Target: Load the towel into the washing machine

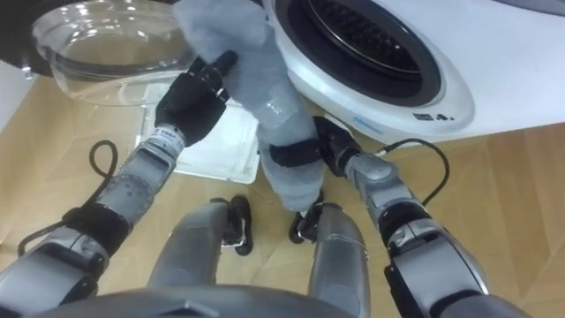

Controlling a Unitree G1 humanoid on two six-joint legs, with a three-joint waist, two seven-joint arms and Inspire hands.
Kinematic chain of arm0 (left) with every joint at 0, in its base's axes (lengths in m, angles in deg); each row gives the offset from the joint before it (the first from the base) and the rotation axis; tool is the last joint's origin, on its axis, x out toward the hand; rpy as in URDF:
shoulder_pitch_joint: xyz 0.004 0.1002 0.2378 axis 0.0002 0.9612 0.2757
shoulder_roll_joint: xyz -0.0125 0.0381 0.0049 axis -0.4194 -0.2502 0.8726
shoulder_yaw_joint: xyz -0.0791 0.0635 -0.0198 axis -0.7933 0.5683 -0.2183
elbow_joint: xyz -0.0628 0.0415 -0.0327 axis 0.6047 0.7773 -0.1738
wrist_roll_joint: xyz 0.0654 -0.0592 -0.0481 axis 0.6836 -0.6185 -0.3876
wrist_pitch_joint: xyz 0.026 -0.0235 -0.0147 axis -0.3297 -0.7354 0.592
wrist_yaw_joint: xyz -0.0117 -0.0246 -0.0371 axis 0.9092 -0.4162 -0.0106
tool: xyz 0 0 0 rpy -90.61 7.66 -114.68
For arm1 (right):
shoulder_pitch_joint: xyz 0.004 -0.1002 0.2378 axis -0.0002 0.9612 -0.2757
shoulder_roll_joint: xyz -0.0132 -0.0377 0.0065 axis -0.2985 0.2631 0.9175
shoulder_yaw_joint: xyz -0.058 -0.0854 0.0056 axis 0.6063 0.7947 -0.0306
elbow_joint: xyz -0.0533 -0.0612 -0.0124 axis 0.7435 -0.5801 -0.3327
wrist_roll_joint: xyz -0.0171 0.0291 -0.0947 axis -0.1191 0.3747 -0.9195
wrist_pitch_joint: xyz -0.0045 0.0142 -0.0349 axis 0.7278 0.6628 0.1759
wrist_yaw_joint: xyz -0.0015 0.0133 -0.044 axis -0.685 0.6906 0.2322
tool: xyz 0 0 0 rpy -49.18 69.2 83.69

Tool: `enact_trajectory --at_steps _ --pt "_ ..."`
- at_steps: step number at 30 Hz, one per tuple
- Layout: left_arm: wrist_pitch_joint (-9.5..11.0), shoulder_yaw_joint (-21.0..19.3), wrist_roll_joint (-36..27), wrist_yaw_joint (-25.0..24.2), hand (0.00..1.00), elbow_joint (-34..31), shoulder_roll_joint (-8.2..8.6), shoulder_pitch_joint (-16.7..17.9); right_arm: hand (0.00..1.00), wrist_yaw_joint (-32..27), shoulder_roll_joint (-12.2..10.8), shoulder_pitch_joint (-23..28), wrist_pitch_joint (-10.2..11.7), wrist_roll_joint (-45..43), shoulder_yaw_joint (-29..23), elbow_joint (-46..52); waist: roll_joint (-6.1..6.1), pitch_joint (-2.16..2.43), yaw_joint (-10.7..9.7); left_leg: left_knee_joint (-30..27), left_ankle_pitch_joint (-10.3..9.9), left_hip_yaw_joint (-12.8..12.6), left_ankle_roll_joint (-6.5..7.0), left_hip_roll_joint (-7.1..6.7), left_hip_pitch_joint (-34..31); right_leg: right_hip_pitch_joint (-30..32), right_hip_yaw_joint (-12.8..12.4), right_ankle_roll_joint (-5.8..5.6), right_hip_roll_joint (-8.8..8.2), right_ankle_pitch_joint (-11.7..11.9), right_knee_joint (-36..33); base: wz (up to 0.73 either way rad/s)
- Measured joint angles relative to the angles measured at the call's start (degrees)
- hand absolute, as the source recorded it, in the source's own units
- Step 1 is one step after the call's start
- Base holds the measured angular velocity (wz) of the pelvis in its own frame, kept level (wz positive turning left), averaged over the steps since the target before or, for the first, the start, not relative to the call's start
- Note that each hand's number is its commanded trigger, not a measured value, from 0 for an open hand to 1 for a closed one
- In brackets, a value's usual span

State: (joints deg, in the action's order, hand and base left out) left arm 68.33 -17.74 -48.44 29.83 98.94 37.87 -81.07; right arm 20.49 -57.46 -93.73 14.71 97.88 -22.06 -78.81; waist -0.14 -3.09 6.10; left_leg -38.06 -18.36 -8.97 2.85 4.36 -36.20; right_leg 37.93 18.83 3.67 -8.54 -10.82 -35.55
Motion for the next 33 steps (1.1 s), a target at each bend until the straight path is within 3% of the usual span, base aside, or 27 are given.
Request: enact_trajectory --at_steps 6,9,15,22,26,33 --pt "0.3 -5.8 13.3 6.8 0.00 3.0 0.02 1.4 1.00 -2.6 2.0 1.9 -2.5 2.4 -2.1 -2.6 0.70 -0.02 2.1 1.8 1.0 -0.2 -0.24 -0.37 -0.3 0.5 0.2 0.41 -0.19 0.0 1.0 0.03" --pt "0.5 -7.2 18.6 10.9 0.00 3.0 -0.07 3.1 1.00 -3.7 2.9 2.1 -3.3 5.0 -2.5 -3.9 0.70 -0.01 2.2 2.7 1.4 -0.1 -0.37 -0.82 -0.4 1.0 0.1 0.37 -0.46 -0.1 1.0 0.03" --pt "0.5 -7.6 19.8 15.7 0.00 4.8 -0.06 4.3 1.00 -3.8 3.5 1.9 -3.9 13.8 -3.6 -7.5 0.69 0.00 2.1 2.7 1.5 0.0 -0.37 -1.15 -0.4 1.2 0.2 0.17 -0.81 -0.4 0.7 0.01" --pt "0.5 -7.8 24.9 17.3 0.00 6.7 0.00 4.4 1.00 -2.8 3.2 1.8 -6.1 18.4 -5.8 -9.0 0.39 -0.13 1.5 2.4 1.7 0.0 -0.08 -1.50 -0.6 1.3 0.3 0.17 -1.40 -0.5 0.0 0.02" --pt "0.5 -7.8 25.9 17.9 0.00 6.9 0.01 4.4 1.00 -2.9 3.4 1.4 -6.2 22.8 -7.1 -9.4 0.04 -0.19 0.8 2.4 1.9 -0.1 0.24 -2.03 -1.1 2.0 0.2 0.13 -2.07 -0.7 -0.3 0.04" --pt "0.5 -11.1 25.9 19.5 0.00 6.7 0.16 4.3 1.00 -4.7 4.1 -0.5 -7.2 29.6 -13.6 -9.4 -0.08 -0.22 0.4 2.4 1.9 -0.2 0.34 -2.17 -1.3 2.3 0.2 0.06 -2.28 -0.6 -0.6 0.00"
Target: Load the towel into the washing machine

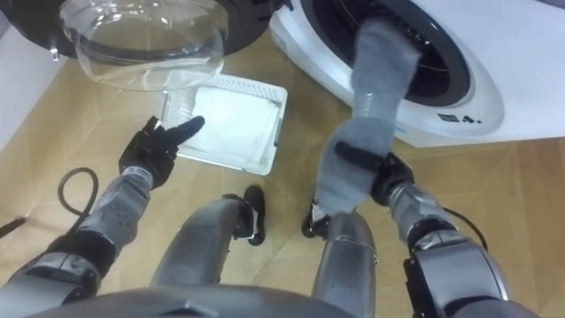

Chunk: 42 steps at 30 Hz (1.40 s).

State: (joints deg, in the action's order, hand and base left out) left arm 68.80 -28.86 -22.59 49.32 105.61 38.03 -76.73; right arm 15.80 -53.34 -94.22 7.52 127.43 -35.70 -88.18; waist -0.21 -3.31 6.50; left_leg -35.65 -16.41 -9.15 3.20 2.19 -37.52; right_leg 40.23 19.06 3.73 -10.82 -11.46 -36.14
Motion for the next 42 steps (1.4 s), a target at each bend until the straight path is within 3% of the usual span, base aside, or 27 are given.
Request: enact_trajectory --at_steps 5,9,14,15,17,18,19,28,33,39,42 --pt "0.0 0.1 0.1 1.1 0.00 -2.0 -0.12 1.1 1.00 -1.6 3.2 -4.4 -1.0 6.5 -2.1 0.0 -0.83 -0.02 0.2 -0.2 0.0 -0.5 0.07 -0.60 -0.1 1.1 -1.1 -0.20 -0.58 -0.2 -1.6 -0.04" --pt "0.1 0.1 -0.1 2.3 0.00 -5.0 -1.07 1.9 1.00 -3.0 7.3 -9.1 -1.7 11.9 -3.9 0.6 -2.97 -0.09 0.2 -1.1 0.2 -1.7 0.37 -0.87 -0.6 2.5 -2.0 -0.17 -1.38 -0.6 -2.8 -0.03" --pt "0.0 0.0 0.0 2.2 0.00 -5.1 -1.91 2.4 1.00 -6.1 7.6 -12.1 -5.4 16.0 -4.7 0.5 -4.53 -0.11 1.0 -1.9 0.2 -1.6 0.43 -0.79 -1.0 2.3 -1.7 -0.14 -1.62 -0.6 -3.2 0.04" --pt "-0.3 -0.2 0.1 2.3 0.00 -5.5 -2.29 3.0 0.85 -6.7 8.0 -12.6 -6.5 16.2 -4.9 0.6 -4.96 -0.12 0.9 -1.9 0.0 -1.6 0.75 -0.84 -1.0 2.5 -1.7 -0.23 -1.80 -0.7 -3.6 0.05" --pt "-0.3 -0.2 0.1 2.3 0.00 -6.2 -3.03 3.8 0.81 -7.6 8.3 -13.3 -8.1 18.0 -5.0 0.6 -5.77 -0.22 1.0 -2.0 0.0 -1.7 0.80 -0.90 -1.1 2.6 -1.8 -0.26 -1.94 -0.7 -3.9 0.04" --pt "-0.3 -0.3 0.2 2.4 0.00 -6.5 -3.17 4.1 0.60 -8.2 8.4 -13.9 -9.1 19.8 -5.0 0.7 -6.07 -0.17 1.0 -2.1 0.1 -1.7 0.94 -1.00 -1.2 2.7 -1.8 -0.26 -2.09 -0.7 -4.0 0.00" --pt "-0.3 -0.5 0.6 2.5 0.00 -6.7 -3.15 4.6 0.00 -8.9 8.5 -14.9 -9.9 21.4 -5.0 0.9 -6.15 -0.18 0.8 -2.2 0.1 -1.8 0.97 -1.09 -1.3 2.9 -1.8 -0.27 -2.24 -0.7 -4.3 0.03" --pt "-0.6 -1.5 1.0 3.1 0.00 -7.9 -2.98 5.3 0.00 -13.1 8.6 -17.8 -12.9 31.8 -7.4 3.8 -6.08 -0.15 -0.8 -4.0 -0.1 -1.6 1.32 -0.92 -3.8 4.5 -1.3 -0.33 -2.52 -0.6 -4.9 0.02" --pt "-0.6 -1.4 1.1 4.4 0.00 -9.7 -2.24 5.8 0.00 -17.5 8.6 -18.0 -13.0 37.7 -7.9 6.5 -6.05 -0.15 -1.9 -4.2 -0.1 -1.7 2.00 -2.10 -4.4 5.8 -1.5 -0.72 -4.18 -1.1 -6.9 0.08" --pt "-0.4 -1.1 1.4 6.3 0.00 -12.6 -0.37 6.4 0.00 -21.7 8.6 -18.9 -12.5 39.9 -12.1 7.4 -5.63 -0.20 -1.6 -7.0 -0.8 -1.9 2.90 -2.23 -6.3 7.3 -1.5 -1.00 -5.15 -1.8 -9.2 0.05" --pt "-0.4 -1.1 2.5 7.8 0.00 -13.7 0.55 6.5 0.00 -23.4 9.0 -19.3 -12.2 40.2 -15.3 7.4 -5.10 -0.16 -1.9 -7.8 -0.8 -1.8 3.26 -2.92 -7.2 8.1 -1.3 -1.21 -6.23 -2.2 -10.6 0.15"
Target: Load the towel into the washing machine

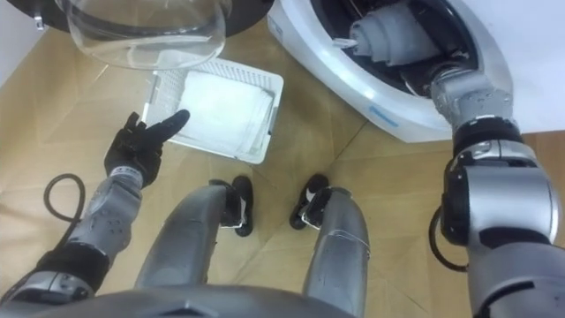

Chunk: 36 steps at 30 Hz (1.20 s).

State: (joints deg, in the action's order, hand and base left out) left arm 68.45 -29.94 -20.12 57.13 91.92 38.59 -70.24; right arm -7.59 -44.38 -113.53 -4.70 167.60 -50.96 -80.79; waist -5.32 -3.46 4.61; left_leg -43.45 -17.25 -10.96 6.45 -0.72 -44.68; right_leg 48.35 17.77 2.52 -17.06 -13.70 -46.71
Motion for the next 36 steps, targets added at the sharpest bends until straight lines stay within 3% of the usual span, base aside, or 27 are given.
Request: enact_trajectory --at_steps 3,22,32,36 --pt "0.1 0.0 -0.1 1.1 0.00 -0.2 0.46 -0.3 0.00 -2.5 0.0 -0.7 0.5 0.3 -0.3 0.0 0.63 0.08 0.0 -0.5 -0.1 0.0 0.25 -0.05 0.0 -0.1 0.0 -0.15 0.00 0.0 -0.1 0.02" --pt "0.8 0.0 1.7 3.9 0.00 -0.2 1.67 -1.6 0.00 -13.5 0.0 -0.8 2.8 2.8 -1.9 1.6 1.31 0.09 -0.1 -0.2 0.0 -0.5 0.80 -0.24 0.7 -1.2 0.2 -1.14 -0.36 -0.3 0.0 0.02" --pt "1.0 0.2 2.7 4.2 0.00 0.4 3.24 -1.8 0.00 -15.8 0.0 -0.7 3.9 1.4 -1.8 2.3 2.80 0.08 0.2 2.3 0.3 -2.1 1.54 -0.08 3.0 -2.9 -0.4 -2.04 0.08 0.7 2.3 -0.04" --pt "1.0 0.0 2.9 2.0 0.00 2.9 3.01 -1.7 0.00 -12.7 -0.4 2.2 5.3 -1.0 -1.4 2.3 3.44 0.08 1.0 4.8 0.3 -2.6 1.51 -0.01 6.4 -6.2 0.0 -2.45 0.56 1.1 4.6 -0.04"
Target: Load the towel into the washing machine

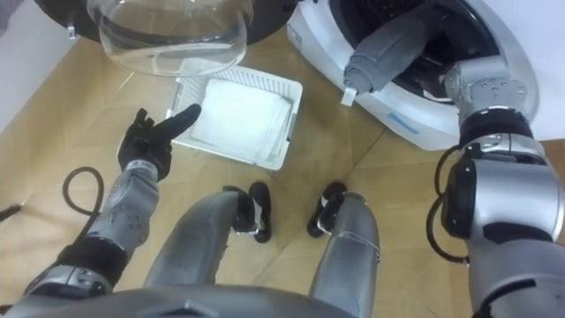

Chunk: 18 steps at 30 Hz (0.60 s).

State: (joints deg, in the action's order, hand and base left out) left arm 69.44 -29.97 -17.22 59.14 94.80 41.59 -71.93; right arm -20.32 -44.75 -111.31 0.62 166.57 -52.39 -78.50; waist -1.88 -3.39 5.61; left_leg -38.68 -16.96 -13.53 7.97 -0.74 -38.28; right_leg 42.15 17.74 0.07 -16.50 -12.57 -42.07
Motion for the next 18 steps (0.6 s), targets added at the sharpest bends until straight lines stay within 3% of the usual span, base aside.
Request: enact_trajectory --at_steps 3,8,11,14,18 --pt "0.1 0.0 2.5 -2.7 0.00 3.7 -0.61 -0.1 0.00 4.8 -0.8 4.8 3.6 -3.5 0.2 -0.2 0.92 0.07 1.3 2.8 0.3 0.7 -0.32 0.31 3.4 -4.3 1.1 -0.59 1.40 0.8 4.0 -0.01" --pt "0.1 0.0 6.5 -4.1 0.00 8.7 -4.22 2.9 0.00 13.9 -2.6 15.6 8.5 -16.6 6.2 -1.8 1.22 0.25 1.7 8.3 0.6 1.2 -0.98 1.01 9.6 -11.4 1.3 -1.64 4.32 2.5 11.2 -0.06" --pt "0.1 0.0 12.7 -4.1 0.00 11.0 -5.55 4.5 0.00 15.4 -4.2 22.2 11.1 -26.5 7.6 -3.4 1.79 0.92 1.9 9.3 0.8 1.2 -1.16 1.64 12.3 -15.1 0.9 -2.21 5.86 3.1 15.0 -0.05" --pt "0.1 0.2 19.6 -4.4 0.00 14.2 -5.62 6.8 0.00 16.5 -4.8 28.2 12.4 -39.5 10.6 -5.9 2.71 2.07 1.6 11.9 0.9 1.2 -1.39 1.73 15.9 -18.8 0.8 -2.67 6.95 3.6 18.6 -0.15" --pt "0.1 -0.1 25.8 -5.5 0.00 17.8 -6.24 8.7 0.00 17.5 -6.5 34.4 13.0 -51.3 13.4 -6.4 2.77 2.42 1.0 17.4 1.7 1.0 -2.79 1.66 22.4 -23.8 -0.2 -2.49 8.12 4.0 22.6 -0.22"
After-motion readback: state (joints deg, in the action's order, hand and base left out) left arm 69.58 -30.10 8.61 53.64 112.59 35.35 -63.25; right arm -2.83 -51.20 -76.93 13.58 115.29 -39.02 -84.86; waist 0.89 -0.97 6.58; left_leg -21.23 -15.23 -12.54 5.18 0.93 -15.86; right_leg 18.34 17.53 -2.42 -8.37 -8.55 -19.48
